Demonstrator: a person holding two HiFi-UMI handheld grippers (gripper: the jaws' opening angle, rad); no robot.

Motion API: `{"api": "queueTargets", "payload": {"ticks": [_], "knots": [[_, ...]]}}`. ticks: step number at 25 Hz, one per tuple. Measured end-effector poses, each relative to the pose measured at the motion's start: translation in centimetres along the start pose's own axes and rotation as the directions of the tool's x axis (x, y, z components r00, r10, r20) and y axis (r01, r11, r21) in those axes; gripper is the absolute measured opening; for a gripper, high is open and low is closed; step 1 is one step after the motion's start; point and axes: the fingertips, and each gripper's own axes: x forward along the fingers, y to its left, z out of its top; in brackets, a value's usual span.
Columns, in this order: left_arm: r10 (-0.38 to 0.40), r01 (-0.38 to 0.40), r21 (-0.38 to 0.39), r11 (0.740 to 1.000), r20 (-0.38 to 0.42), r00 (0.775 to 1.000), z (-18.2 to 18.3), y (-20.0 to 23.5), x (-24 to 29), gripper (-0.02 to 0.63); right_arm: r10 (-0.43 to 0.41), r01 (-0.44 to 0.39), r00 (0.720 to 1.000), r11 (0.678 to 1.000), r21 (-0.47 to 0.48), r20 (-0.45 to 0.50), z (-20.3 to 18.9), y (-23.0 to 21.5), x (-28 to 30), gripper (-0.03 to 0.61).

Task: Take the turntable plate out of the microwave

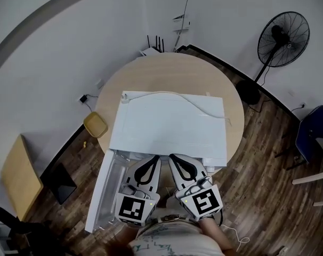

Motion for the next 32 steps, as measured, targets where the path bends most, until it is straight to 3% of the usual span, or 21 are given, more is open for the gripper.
{"api": "queueTargets", "payload": {"ticks": [8, 17, 22, 32], "knots": [[0.022, -0.022, 0.015, 1.000, 0.010, 1.000, 0.8, 1.8, 0.5, 0.015, -0.007, 0.007, 1.000, 1.000, -0.002, 0.025, 0.8, -0.9, 0.7, -0.009], [-0.087, 0.086, 0.026, 0.996, 0.044, 0.995, 1.4, 3.8, -0.1, 0.015, -0.161, 0.162, 0.986, 0.986, -0.028, 0.037, 1.7, -0.7, 1.4, -0.008], [-0.144, 0.144, 0.005, 0.990, 0.055, 0.988, 0.3, 4.5, -1.0, 0.015, -0.238, 0.239, 0.971, 0.971, -0.017, 0.015, 0.2, 0.1, 1.7, -0.009], [-0.180, 0.179, 0.020, 0.984, 0.038, 0.983, -1.9, 5.6, -1.7, 0.014, -0.299, 0.296, 0.953, 0.953, -0.060, -0.050, -2.1, 1.4, 2.6, -0.009]]}}
